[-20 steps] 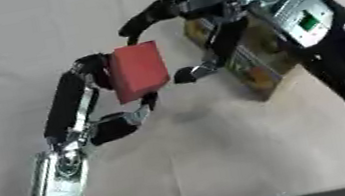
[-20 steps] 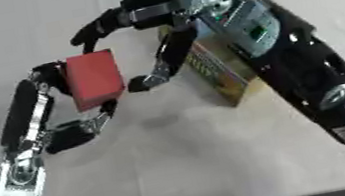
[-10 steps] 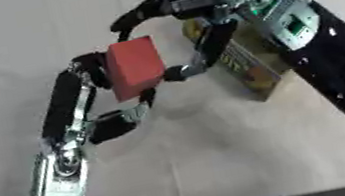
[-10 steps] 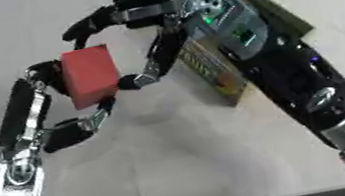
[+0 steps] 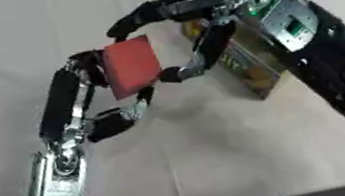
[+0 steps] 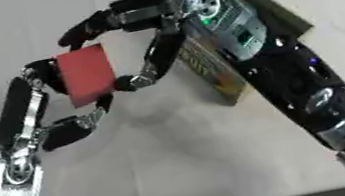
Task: Pick up the objects with one hand, pass them to the other hand, and then place them into the box on the other side of the table.
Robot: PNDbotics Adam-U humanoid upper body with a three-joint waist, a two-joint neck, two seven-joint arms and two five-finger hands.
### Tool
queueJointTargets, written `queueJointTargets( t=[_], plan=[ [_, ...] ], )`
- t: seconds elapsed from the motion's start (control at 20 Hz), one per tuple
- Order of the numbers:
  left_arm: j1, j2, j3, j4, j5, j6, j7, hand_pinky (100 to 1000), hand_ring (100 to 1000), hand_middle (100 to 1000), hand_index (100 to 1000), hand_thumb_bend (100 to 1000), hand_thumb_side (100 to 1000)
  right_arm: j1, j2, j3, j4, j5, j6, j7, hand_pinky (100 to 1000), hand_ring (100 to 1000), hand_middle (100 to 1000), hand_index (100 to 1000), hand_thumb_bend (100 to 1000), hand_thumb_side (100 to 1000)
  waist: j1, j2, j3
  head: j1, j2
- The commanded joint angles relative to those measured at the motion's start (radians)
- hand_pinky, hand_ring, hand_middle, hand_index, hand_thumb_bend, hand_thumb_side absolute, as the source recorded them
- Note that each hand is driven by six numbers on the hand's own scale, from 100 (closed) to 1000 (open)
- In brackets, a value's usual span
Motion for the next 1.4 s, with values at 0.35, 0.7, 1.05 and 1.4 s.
queueJointTargets(
  t=[0.35, 0.7, 1.05, 1.4],
  plan=[
    [-0.029, -0.024, 0.009, 0.014, -0.04, 0.024, 0.015, 432, 379, 442, 518, 100, 292, -0.009, -0.007, -0.016, -0.043, -0.002, -0.004, 0.009, 1000, 1000, 867, 1000, 320, 238, 0.001, 0.003, -0.006, 0.01, 0.005],
    [-0.028, -0.027, 0.007, 0.012, -0.044, 0.03, 0.011, 427, 376, 435, 516, 100, 302, -0.007, -0.003, -0.033, -0.024, 0.023, -0.02, -0.001, 1000, 1000, 868, 1000, 344, 219, 0.002, 0.006, -0.007, 0.01, 0.005],
    [-0.029, -0.03, 0.005, 0.0, -0.038, 0.042, 0.006, 419, 371, 421, 512, 100, 297, -0.007, 0.002, -0.03, -0.017, 0.034, -0.048, -0.01, 1000, 1000, 870, 1000, 355, 118, 0.001, 0.009, -0.006, 0.013, 0.005],
    [-0.036, -0.036, -0.004, -0.021, -0.028, 0.044, 0.001, 412, 366, 415, 508, 100, 298, -0.01, 0.007, -0.022, -0.002, 0.063, -0.084, -0.032, 1000, 1000, 868, 1000, 375, 131, 0.001, 0.012, -0.007, 0.016, 0.005]
  ],
)
